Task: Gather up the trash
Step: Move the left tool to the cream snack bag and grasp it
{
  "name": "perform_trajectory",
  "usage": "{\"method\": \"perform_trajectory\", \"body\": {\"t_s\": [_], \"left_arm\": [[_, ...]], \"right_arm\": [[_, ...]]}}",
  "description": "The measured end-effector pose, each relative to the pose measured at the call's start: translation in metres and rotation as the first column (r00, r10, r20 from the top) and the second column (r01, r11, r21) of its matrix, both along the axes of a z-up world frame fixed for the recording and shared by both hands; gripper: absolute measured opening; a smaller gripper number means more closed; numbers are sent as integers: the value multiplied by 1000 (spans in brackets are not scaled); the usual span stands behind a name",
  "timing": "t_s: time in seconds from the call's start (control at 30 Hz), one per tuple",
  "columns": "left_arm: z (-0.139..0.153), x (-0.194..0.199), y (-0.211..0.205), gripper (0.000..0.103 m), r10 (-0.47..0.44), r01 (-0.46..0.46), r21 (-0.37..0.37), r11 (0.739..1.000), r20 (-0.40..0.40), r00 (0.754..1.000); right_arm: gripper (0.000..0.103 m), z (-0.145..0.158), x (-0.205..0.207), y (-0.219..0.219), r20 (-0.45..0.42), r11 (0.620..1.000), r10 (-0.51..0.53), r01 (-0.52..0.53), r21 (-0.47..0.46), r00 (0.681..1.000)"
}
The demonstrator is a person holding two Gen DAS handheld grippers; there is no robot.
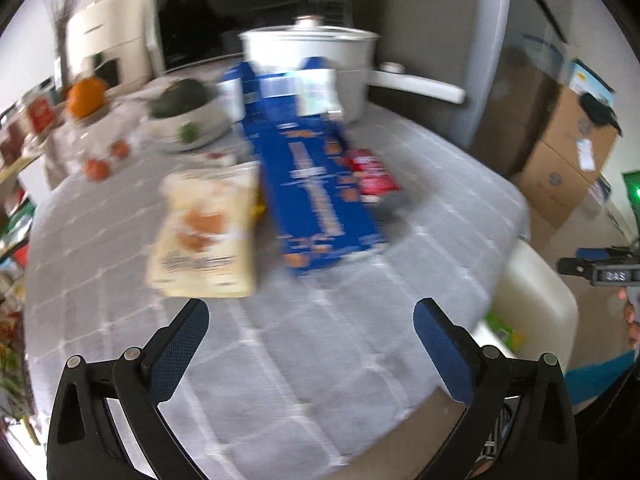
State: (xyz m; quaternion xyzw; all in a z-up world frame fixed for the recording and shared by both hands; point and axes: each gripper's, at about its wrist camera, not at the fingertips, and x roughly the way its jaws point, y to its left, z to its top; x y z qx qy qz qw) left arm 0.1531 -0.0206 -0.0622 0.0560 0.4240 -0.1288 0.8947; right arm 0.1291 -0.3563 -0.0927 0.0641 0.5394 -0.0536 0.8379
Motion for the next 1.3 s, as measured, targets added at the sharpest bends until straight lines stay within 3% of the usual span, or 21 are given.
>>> {"method": "perform_trajectory", "body": {"t_s": [0.17,0.3,0.5,0.63,0.9,0.97,1.07,1.1,1.17,1.23,1.3], "left_arm": [[-10,21,47,103,73,-72,16,997,-56,996],[-18,39,60,103,91,-88,36,995,-92,992],[-34,75,39,103,34,-18,112,994,-148,988],[-47,103,30,103,59,-27,166,986,-193,979],[-63,125,12,102,106,-44,297,954,-196,975],[-67,127,11,99,95,-30,296,955,-209,973],[-71,130,16,82,98,-33,295,955,-210,973],[-70,130,19,74,94,-34,274,961,-209,973],[-68,132,31,71,84,-39,199,979,-225,971],[-66,132,40,51,84,-44,174,984,-231,969],[-61,131,51,43,83,-55,130,990,-221,972]], "right_arm": [[79,5,15,28,11,999,49,-49,-4,999],[80,4,29,52,4,996,88,-88,-6,996],[80,-1,45,78,-8,992,126,-126,-17,992],[80,-4,54,89,-17,990,139,-139,-14,990],[80,-7,69,100,-22,987,162,-163,-11,986],[80,-7,73,102,-20,986,166,-166,-6,986],[80,-5,78,106,-15,984,177,-177,-2,984],[80,-4,79,108,-11,983,182,-182,-1,983],[80,-3,81,113,-7,982,189,-189,4,982],[80,-3,83,117,-6,980,197,-197,9,980],[80,-3,84,121,-6,979,205,-205,11,979]]}}
